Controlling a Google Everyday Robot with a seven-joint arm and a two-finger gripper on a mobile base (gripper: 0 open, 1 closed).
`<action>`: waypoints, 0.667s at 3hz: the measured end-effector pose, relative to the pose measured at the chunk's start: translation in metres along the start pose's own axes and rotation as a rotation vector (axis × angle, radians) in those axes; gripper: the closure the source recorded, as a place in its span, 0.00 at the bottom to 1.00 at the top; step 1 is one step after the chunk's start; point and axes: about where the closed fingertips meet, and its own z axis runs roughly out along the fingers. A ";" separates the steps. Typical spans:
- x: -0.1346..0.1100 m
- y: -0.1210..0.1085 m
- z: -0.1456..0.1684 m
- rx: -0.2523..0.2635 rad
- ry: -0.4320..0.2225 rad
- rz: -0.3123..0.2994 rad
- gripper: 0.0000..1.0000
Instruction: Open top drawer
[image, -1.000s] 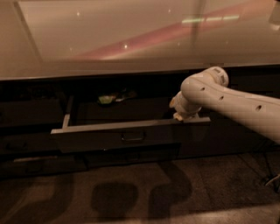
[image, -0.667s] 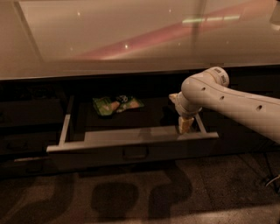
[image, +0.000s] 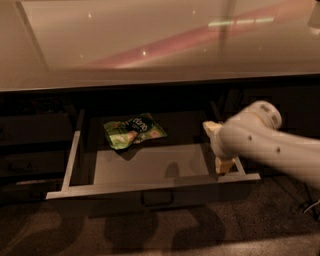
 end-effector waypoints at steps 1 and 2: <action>-0.001 0.053 -0.008 -0.033 0.035 0.016 0.00; 0.004 0.081 -0.001 -0.075 0.075 0.036 0.00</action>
Offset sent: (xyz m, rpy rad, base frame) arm -0.1441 -0.0429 -0.0871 -0.1194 0.1453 -0.1710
